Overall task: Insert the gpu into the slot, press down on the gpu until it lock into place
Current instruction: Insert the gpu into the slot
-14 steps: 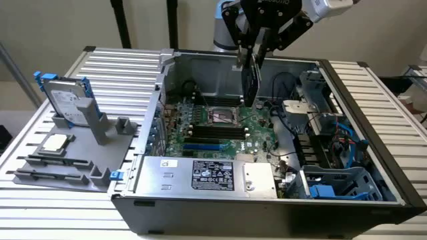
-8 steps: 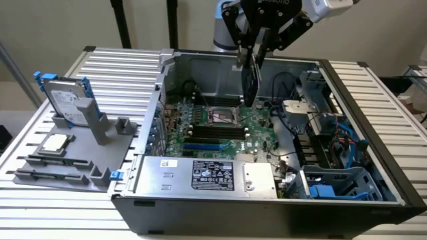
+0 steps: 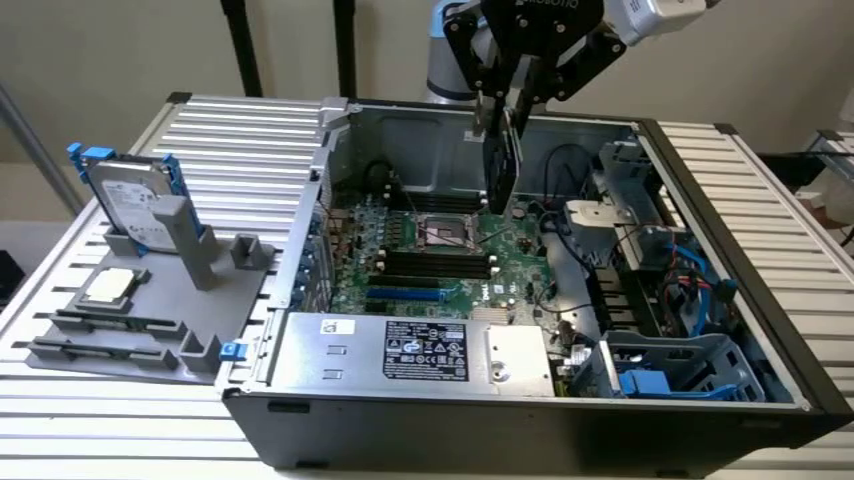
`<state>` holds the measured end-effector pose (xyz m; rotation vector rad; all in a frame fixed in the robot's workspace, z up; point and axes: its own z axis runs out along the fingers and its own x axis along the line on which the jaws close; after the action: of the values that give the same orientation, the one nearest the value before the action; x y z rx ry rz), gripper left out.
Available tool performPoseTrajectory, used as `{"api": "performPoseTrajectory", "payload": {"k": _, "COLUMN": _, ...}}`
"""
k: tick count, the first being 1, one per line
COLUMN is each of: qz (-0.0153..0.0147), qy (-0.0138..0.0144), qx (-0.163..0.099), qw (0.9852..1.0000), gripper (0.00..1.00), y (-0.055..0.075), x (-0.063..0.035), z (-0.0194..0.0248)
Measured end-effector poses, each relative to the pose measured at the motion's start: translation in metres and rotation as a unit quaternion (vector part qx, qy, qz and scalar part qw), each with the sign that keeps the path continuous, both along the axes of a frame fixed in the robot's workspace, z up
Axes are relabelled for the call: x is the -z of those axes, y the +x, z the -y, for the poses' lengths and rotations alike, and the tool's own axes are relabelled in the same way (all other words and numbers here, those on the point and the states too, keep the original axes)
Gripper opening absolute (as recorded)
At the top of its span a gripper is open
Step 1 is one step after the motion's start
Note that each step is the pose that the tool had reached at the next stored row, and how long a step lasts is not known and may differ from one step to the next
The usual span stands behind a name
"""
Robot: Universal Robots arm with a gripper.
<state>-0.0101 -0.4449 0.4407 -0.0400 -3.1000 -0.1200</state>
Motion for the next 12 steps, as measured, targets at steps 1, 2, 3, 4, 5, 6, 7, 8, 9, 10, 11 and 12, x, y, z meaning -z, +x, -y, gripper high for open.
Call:
{"api": "performPoseTrajectory", "payload": {"k": 1, "qz": 0.0, "qy": 0.0, "qx": 0.0, "qw": 1.0, "gripper": 0.26, "y": 0.0, "x": 0.0, "z": 0.0}}
{"api": "performPoseTrajectory", "payload": {"k": 2, "qz": 0.0001, "qy": 0.0, "qx": -0.001, "qw": 1.0, "gripper": 0.26, "y": 0.0, "x": 0.0, "z": -0.0001}}
{"api": "performPoseTrajectory", "payload": {"k": 3, "qz": 0.0, "qy": 0.0, "qx": -0.009, "qw": 1.0, "gripper": 0.26, "y": 0.0, "x": 0.0, "z": -0.0001}}
{"api": "performPoseTrajectory", "payload": {"k": 4, "qz": 0.0001, "qy": 0.0, "qx": -0.019, "qw": 0.9998, "gripper": 0.26, "y": 0.0, "x": 0.0, "z": -0.0001}}
{"api": "performPoseTrajectory", "payload": {"k": 5, "qz": 0.0001, "qy": 0.0, "qx": -0.028, "qw": 0.9996, "gripper": 0.26, "y": 0.0, "x": 0.0, "z": -0.0001}}
{"api": "performPoseTrajectory", "payload": {"k": 6, "qz": 0.0, "qy": 0.0, "qx": -0.037, "qw": 0.9993, "gripper": 0.26, "y": 0.0, "x": 0.0, "z": -0.0001}}
{"api": "performPoseTrajectory", "payload": {"k": 7, "qz": 0.0001, "qy": 0.0, "qx": -0.046, "qw": 0.9989, "gripper": 0.26, "y": 0.0, "x": 0.0, "z": -0.0001}}
{"api": "performPoseTrajectory", "payload": {"k": 8, "qz": 0.0001, "qy": 0.0, "qx": -0.055, "qw": 0.9985, "gripper": 0.26, "y": 0.0, "x": 0.0, "z": -0.0001}}
{"api": "performPoseTrajectory", "payload": {"k": 9, "qz": 0.0001, "qy": 0.0, "qx": -0.064, "qw": 0.9979, "gripper": 0.26, "y": 0.0, "x": 0.0, "z": -0.0001}}
{"api": "performPoseTrajectory", "payload": {"k": 10, "qz": 0.0, "qy": 0.0, "qx": -0.073, "qw": 0.9973, "gripper": 0.26, "y": 0.0, "x": 0.0, "z": -0.0001}}
{"api": "performPoseTrajectory", "payload": {"k": 11, "qz": 0.0001, "qy": 0.0, "qx": -0.082, "qw": 0.9966, "gripper": 0.26, "y": 0.0, "x": 0.0, "z": -0.0001}}
{"api": "performPoseTrajectory", "payload": {"k": 12, "qz": 0.0001, "qy": 0.0, "qx": -0.091, "qw": 0.9958, "gripper": 0.26, "y": 0.0, "x": 0.0, "z": -0.0001}}
